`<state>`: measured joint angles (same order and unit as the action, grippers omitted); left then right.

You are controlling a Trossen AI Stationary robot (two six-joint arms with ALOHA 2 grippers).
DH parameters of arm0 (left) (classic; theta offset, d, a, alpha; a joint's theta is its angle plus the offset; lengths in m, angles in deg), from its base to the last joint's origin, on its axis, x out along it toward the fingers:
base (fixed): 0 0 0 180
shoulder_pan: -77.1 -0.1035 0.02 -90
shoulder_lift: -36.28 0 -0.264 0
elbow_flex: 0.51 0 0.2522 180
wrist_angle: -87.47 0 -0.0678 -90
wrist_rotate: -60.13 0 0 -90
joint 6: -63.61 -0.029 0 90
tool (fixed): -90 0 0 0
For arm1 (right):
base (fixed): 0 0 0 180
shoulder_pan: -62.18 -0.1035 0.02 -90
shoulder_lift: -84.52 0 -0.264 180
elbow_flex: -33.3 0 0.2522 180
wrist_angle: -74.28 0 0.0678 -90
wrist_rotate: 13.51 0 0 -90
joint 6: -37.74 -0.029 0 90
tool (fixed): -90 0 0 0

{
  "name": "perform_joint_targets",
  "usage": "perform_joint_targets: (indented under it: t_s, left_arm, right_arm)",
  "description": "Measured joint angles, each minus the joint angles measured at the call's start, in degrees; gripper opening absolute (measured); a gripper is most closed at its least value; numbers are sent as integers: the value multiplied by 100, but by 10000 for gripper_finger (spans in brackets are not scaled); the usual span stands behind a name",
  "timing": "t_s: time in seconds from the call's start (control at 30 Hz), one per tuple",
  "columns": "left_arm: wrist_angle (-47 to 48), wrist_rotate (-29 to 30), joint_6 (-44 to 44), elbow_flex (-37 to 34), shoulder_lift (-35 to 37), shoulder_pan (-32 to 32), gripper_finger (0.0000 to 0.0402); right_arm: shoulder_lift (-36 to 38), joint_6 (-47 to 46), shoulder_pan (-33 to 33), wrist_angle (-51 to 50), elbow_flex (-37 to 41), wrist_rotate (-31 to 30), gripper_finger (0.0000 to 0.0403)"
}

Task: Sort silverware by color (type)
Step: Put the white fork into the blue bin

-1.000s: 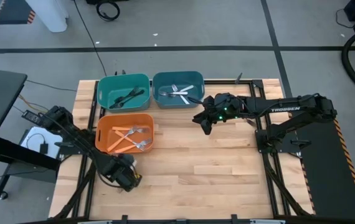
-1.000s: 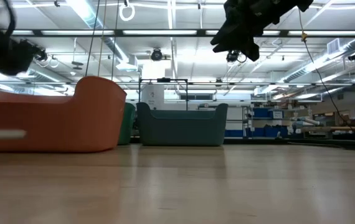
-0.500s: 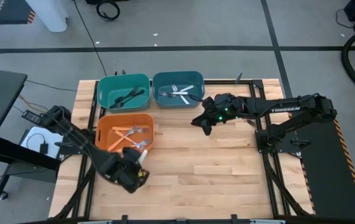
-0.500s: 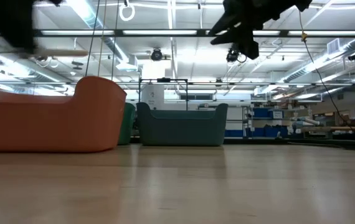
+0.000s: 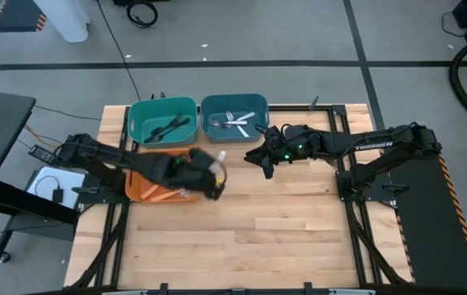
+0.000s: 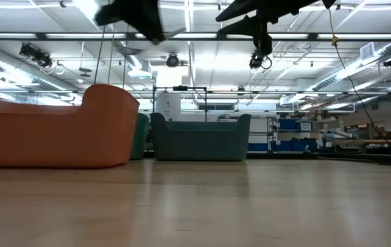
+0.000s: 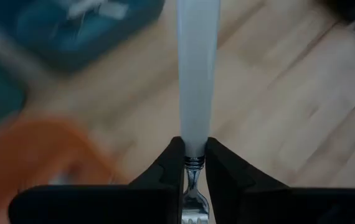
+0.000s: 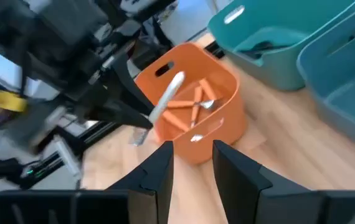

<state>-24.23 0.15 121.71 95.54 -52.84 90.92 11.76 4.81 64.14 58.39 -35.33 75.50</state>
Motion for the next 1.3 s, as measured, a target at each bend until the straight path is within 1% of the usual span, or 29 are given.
perform_joint_targets:
  t_s: [0.07,0.17,0.23,0.37,0.47,0.57,0.7,0.8,0.93,1.07,1.17,1.23,1.3]
  left_arm:
    - [-406,-2,-640,83,-2,-321,51]
    - [-929,-2,-1404,189,-2,-768,51]
    - [-1221,-5,-1762,196,2,-1032,51]
    - [-1605,-139,-2300,196,0,-1450,51]
    - [-1866,-208,-2612,196,0,-1674,52]
    - [-2084,-235,-2924,196,0,-1858,52]
    - [-2204,-541,-3166,196,0,-2115,52]
    - [-2227,-717,-3185,196,0,-2254,52]
    - [-2292,-741,-3439,196,0,-2351,52]
    - [-2248,-772,-3523,196,0,-2435,52]
    - [-2264,-770,-3542,196,0,-2531,52]
    - [-2258,-770,-3544,196,0,-2589,52]
    - [-2284,-760,-3616,196,-9,-2648,52]
  right_arm:
    - [-50,166,36,124,2,-120,126]
    - [-123,341,131,574,-6,-222,138]
    - [-191,349,237,995,-5,-333,144]
    - [-281,162,525,1635,-8,-873,148]
    - [-382,103,777,1844,-7,-950,148]
    - [-465,96,992,1982,4,-782,148]
    - [-651,-47,1156,2382,-4,-522,147]
    - [-814,-46,1218,2472,-73,-512,147]
    - [-1104,-26,1329,2517,-290,-499,147]
    - [-1254,151,1481,2641,-444,-232,146]
    - [-1241,270,1553,2654,-463,-236,128]
    - [-1241,355,1603,2656,-463,-236,97]
    - [-1241,444,1654,2690,-463,-234,54]
